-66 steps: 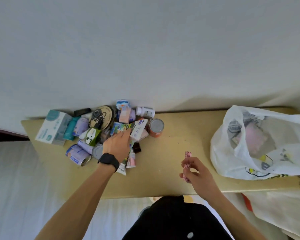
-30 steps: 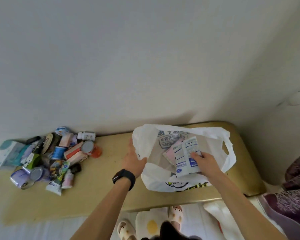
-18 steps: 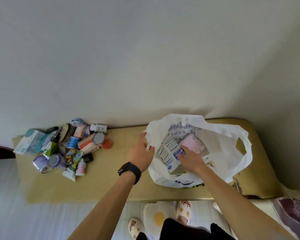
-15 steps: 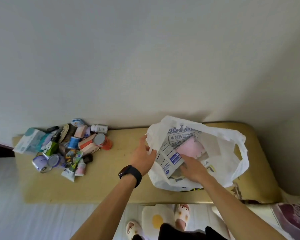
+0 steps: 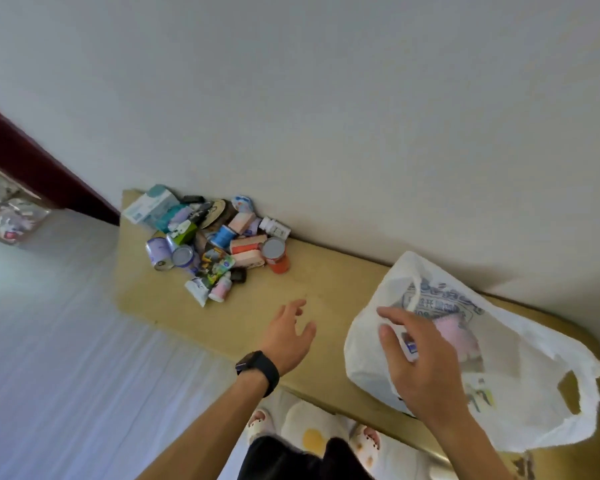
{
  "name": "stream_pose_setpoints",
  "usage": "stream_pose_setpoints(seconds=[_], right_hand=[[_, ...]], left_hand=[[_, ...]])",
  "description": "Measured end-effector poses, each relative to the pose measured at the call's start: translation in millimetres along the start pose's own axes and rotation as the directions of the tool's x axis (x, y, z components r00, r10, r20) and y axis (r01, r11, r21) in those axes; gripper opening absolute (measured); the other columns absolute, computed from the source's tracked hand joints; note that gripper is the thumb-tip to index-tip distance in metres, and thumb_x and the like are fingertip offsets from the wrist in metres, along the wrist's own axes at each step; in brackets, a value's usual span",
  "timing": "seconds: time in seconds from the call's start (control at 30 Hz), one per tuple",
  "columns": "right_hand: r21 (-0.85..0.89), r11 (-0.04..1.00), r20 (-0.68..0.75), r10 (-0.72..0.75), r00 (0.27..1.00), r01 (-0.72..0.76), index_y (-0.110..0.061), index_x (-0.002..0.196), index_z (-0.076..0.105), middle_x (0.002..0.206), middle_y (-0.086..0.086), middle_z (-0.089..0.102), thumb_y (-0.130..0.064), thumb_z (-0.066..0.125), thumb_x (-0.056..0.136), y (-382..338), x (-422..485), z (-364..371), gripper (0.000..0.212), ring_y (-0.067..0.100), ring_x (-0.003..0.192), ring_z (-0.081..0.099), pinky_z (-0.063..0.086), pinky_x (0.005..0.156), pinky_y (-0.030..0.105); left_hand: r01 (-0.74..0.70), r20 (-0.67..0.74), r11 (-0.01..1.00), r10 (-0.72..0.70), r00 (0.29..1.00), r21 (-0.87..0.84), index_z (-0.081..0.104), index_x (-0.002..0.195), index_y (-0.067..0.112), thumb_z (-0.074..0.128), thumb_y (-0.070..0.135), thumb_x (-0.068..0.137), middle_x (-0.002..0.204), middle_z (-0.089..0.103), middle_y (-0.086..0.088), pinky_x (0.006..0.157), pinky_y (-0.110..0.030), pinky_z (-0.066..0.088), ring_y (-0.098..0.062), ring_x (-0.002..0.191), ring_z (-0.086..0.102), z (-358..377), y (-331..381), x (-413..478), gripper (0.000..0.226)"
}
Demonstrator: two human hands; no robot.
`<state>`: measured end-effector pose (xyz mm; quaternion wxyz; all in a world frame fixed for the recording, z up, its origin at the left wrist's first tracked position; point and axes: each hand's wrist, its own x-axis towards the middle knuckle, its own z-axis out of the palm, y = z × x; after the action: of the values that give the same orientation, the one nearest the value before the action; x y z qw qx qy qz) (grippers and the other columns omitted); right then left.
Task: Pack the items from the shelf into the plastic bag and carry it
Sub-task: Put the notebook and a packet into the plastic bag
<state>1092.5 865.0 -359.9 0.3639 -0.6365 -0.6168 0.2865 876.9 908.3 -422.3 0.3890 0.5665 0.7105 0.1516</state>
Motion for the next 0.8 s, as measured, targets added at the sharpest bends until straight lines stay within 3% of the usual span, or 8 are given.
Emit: stream_pose_setpoints(seconds=[0.1,0.17,0.3,0.4,0.53,0.63,0.73,0.8], right_hand=[[0.0,0.987,0.12,-0.16,0.98,0.161,-0.031,0.112,0.067,0.107,-0.021,0.065,-0.037,0.052,0.093,-35,12,44,0.025,0.001,0.1,0.056,0.041,0.086,0.011],[-0.019,0.986,0.274,-0.156,0.949,0.167,-0.032,0.116,0.066,0.112,-0.021,0.063,-0.036,0.053,0.093,-46,23,84,0.027,-0.001,0.105,0.055,0.041,0.09,0.012],[-0.185,0.967,0.571,-0.037,0.82,0.173,-0.031,0.128,0.06,0.129,-0.014,0.061,-0.03,0.052,0.097,-42,44,171,0.032,0.009,0.12,0.051,0.037,0.102,0.021],[-0.337,0.928,0.688,0.129,0.714,0.157,-0.03,0.135,0.055,0.137,-0.012,0.057,-0.03,0.047,0.098,-38,56,232,0.037,0.012,0.126,0.048,0.037,0.105,0.025],[-0.453,0.891,0.705,0.38,0.599,-0.031,-0.026,0.137,0.051,0.137,-0.005,0.059,-0.033,0.051,0.097,-39,74,306,0.041,0.015,0.124,0.054,0.042,0.102,0.029],[-0.464,0.841,0.641,0.535,0.55,-0.278,-0.021,0.136,0.051,0.132,-0.001,0.063,-0.038,0.056,0.095,-44,94,359,0.045,0.018,0.119,0.059,0.045,0.095,0.028],[-0.369,0.729,0.536,0.673,0.509,-0.576,-0.019,0.129,0.054,0.123,0.002,0.064,-0.045,0.059,0.091,-47,121,409,0.046,0.023,0.11,0.061,0.048,0.085,0.032],[-0.208,0.636,0.483,0.727,0.488,-0.743,-0.016,0.108,0.063,0.107,0.005,0.066,-0.042,0.062,0.09,-48,134,435,0.031,0.025,0.097,0.063,0.05,0.081,0.038]], left_hand=[[0.129,-0.029,0.99,-0.127,0.991,0.056,0.041,0.141,0.025,0.055,0.034,0.095,0.137,0.048,0.0,0.099,-0.031,0.044,-0.018,0.121,0.049,-36,-58,-1,0.049],[0.217,-0.052,0.972,-0.213,0.976,0.087,0.041,0.141,0.024,0.055,0.032,0.094,0.141,0.045,-0.002,0.104,-0.036,0.042,-0.021,0.125,0.047,-61,-96,4,0.049],[0.313,-0.043,0.938,-0.31,0.95,0.147,0.04,0.142,0.023,0.054,0.033,0.094,0.145,0.041,-0.005,0.105,-0.039,0.041,-0.026,0.128,0.044,-101,-164,26,0.051],[0.326,0.017,0.92,-0.338,0.941,0.218,0.038,0.144,0.023,0.054,0.036,0.092,0.147,0.038,-0.006,0.104,-0.038,0.041,-0.027,0.132,0.04,-127,-205,52,0.056],[0.312,0.041,0.91,-0.335,0.941,0.275,0.039,0.143,0.021,0.058,0.042,0.088,0.147,0.038,-0.007,0.104,-0.041,0.041,-0.029,0.131,0.041,-152,-250,102,0.061],[0.291,0.039,0.922,-0.31,0.95,0.254,0.035,0.145,0.02,0.06,0.048,0.085,0.15,0.033,-0.007,0.108,-0.042,0.037,-0.03,0.135,0.036,-165,-272,143,0.071],[0.31,0.028,0.944,-0.315,0.949,0.114,0.029,0.149,0.018,0.059,0.057,0.084,0.154,0.03,-0.006,0.112,-0.042,0.033,-0.029,0.139,0.032,-170,-287,180,0.081],[0.343,0.04,0.939,-0.343,0.938,0.009,0.029,0.149,0.017,0.054,0.058,0.088,0.154,0.033,-0.007,0.113,-0.04,0.032,-0.028,0.139,0.032,-170,-295,196,0.078]])
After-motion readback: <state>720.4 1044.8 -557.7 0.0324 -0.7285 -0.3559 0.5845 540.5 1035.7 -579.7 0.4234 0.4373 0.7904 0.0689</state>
